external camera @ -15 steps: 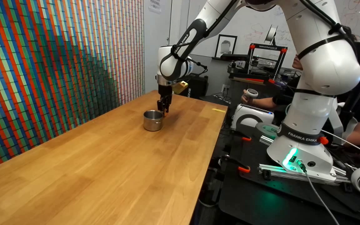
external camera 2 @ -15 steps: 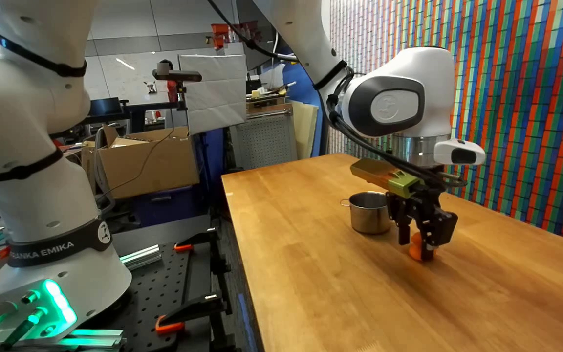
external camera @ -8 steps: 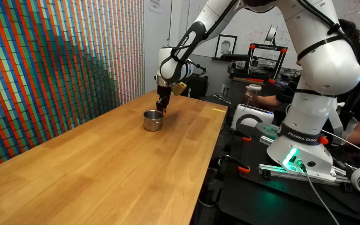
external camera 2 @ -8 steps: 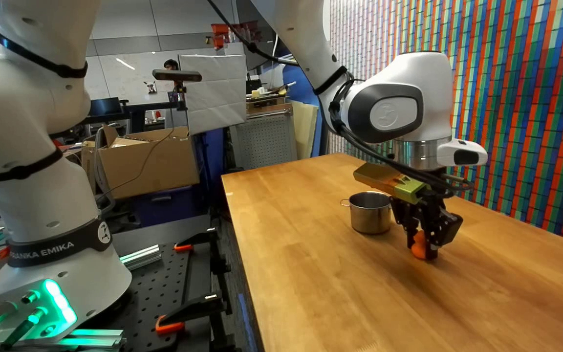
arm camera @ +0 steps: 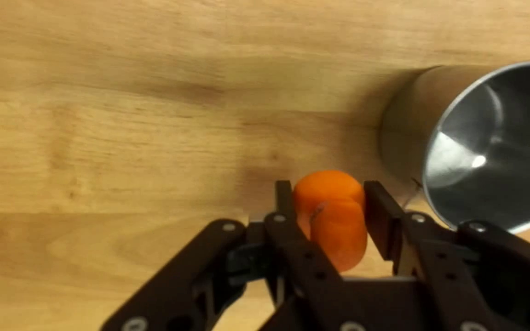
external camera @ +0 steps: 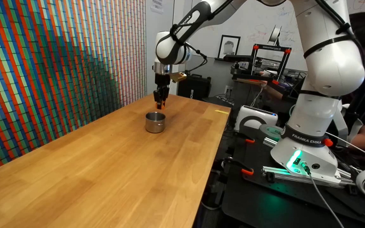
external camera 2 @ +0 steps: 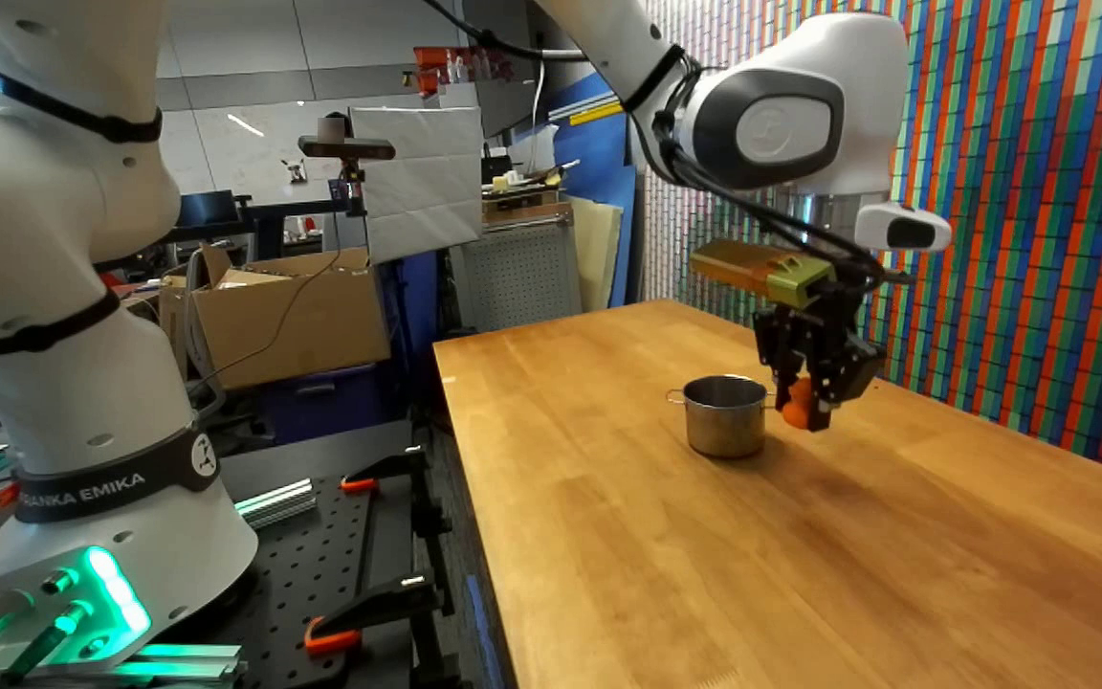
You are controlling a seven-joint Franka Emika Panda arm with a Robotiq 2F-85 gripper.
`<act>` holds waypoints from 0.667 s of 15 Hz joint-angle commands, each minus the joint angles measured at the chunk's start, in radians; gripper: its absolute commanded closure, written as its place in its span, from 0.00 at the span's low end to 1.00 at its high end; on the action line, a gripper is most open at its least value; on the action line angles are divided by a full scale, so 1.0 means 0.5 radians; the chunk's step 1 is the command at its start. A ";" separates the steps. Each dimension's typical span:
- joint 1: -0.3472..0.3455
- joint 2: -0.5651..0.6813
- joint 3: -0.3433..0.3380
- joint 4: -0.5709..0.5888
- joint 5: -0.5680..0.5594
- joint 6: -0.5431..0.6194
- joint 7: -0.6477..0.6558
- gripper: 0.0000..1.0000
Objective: Place the rubber duck inside the pot
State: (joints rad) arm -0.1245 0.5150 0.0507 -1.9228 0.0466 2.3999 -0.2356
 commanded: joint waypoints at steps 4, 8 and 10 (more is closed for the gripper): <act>0.017 -0.194 0.056 0.081 0.164 -0.527 -0.041 0.80; 0.056 -0.225 0.107 -0.010 0.323 -0.533 -0.035 0.80; 0.089 -0.223 0.125 -0.073 0.375 -0.370 -0.034 0.80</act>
State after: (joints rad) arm -0.0973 0.4279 0.1034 -1.9086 0.1806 2.1416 -0.2366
